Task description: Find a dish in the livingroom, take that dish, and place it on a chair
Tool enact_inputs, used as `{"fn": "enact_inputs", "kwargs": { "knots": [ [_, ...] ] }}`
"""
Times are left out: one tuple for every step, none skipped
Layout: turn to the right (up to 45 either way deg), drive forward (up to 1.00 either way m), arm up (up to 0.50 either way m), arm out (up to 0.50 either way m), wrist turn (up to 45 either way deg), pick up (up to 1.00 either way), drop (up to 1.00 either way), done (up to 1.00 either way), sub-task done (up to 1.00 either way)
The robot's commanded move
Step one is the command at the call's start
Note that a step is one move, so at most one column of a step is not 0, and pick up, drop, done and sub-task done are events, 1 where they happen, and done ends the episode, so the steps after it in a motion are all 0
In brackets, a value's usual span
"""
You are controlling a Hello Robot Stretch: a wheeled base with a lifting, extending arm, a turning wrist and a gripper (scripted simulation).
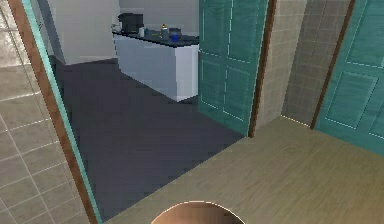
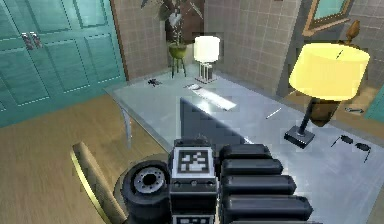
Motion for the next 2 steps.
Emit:
{"fn": "enact_inputs", "kwargs": {
  "knots": [
    [0.0,0.00,0.00,0.46,0.0,0.00,0.00,0.00,0.00],
    [0.0,0.00,0.00,0.00,45.0,0.00,0.00,0.00,0.00]
  ]
}}
